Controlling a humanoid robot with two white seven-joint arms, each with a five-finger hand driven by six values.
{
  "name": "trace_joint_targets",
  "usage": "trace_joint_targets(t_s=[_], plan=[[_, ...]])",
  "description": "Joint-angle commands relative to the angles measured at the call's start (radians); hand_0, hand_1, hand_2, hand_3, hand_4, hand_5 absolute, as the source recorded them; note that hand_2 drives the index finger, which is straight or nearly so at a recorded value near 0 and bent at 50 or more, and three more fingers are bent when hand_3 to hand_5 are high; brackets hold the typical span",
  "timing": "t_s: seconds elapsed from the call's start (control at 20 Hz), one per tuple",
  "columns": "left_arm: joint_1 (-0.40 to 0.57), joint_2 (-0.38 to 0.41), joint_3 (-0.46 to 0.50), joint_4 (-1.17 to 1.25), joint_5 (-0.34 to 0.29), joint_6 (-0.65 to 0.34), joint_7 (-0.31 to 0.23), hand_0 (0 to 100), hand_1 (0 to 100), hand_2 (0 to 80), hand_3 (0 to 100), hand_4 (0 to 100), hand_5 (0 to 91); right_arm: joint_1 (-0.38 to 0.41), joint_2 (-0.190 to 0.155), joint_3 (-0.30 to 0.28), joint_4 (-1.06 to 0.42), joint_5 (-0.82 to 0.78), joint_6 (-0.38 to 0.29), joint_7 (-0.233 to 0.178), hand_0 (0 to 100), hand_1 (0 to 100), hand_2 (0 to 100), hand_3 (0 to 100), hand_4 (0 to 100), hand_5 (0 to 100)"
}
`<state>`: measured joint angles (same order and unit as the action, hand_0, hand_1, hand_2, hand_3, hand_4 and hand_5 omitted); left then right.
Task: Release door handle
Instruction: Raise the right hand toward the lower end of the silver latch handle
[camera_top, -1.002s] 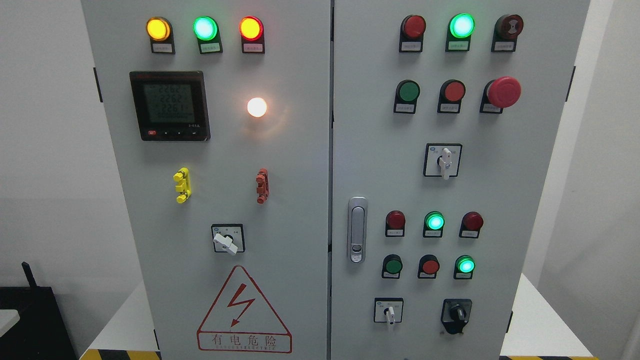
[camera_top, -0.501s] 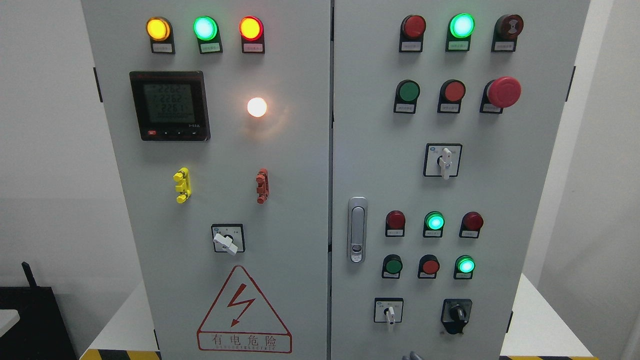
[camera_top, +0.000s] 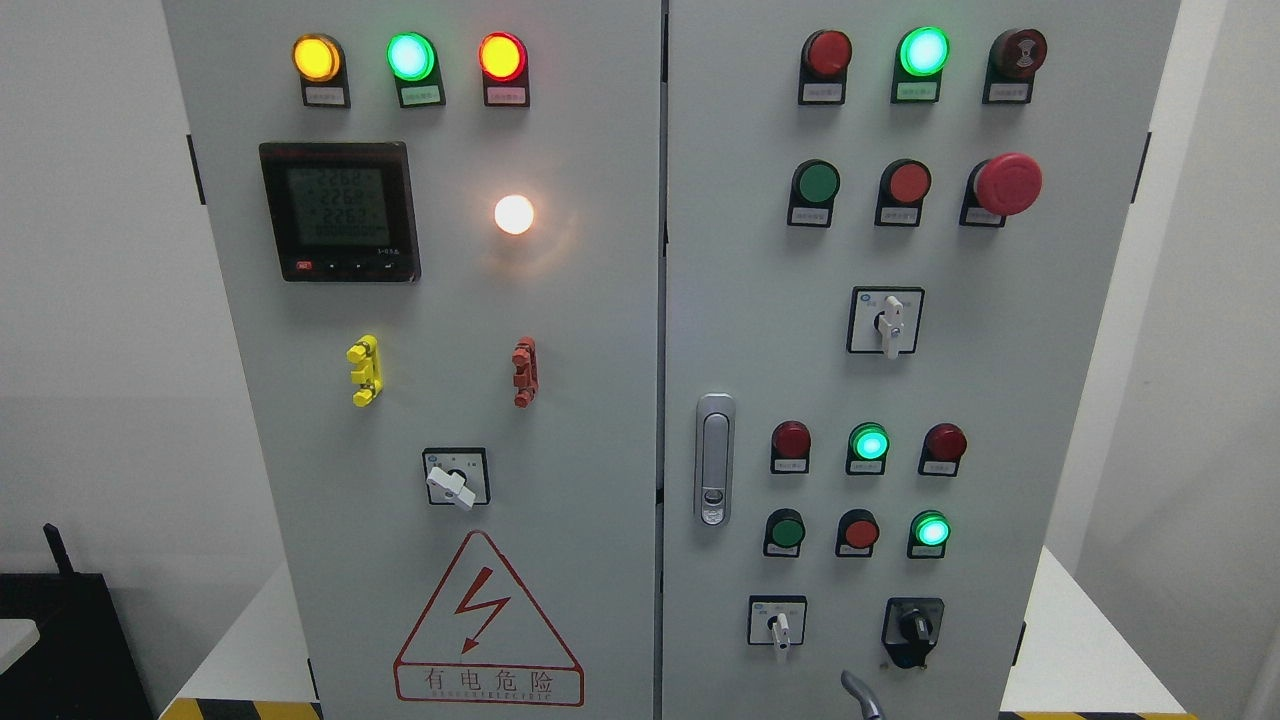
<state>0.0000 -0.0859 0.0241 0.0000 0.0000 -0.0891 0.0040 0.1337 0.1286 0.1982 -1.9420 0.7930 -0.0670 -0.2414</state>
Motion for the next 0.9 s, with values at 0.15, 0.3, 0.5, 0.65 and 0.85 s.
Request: trace_joint_targets(t_s=[0.15,0.3,0.5,0.65,0.85], plan=[[-0.015,0.000,0.011,0.023,-0.029,0.000,0.001,12,39,0.0,0,0,0.0,-0.071,0.000,0.024,0.057,0.216,-0.001,-0.093,41,46,12,100,100,99],[-0.015,0.000,0.011,0.025,-0.029,0.000,-0.001,12,39,0.0,0,0,0.0,-0.083,0.000,0.032,0.078,0.313,0.000,-0.096,41,45,11,100,100,99],[-0.015,0.000,0.010,0.023,-0.029,0.000,-0.001,12,39,0.0,0,0,0.0,-0.118,0.003,0.044,0.126,0.414,0.003,-0.104,40,44,9,100,100,98],[-0.015,0.000,0.010,0.025,-0.029,0.000,0.001,12,39,0.0,0,0,0.0,-0.129,0.003,0.052,0.139,0.529,0.010,-0.121,39,43,7,100,100,98],[-0.017,0.000,0.010,0.023,-0.029,0.000,-0.001,12,39,0.0,0,0,0.0,-0.146,0.003,0.053,0.153,0.581,0.012,-0.111,38,42,4,100,100,98]])
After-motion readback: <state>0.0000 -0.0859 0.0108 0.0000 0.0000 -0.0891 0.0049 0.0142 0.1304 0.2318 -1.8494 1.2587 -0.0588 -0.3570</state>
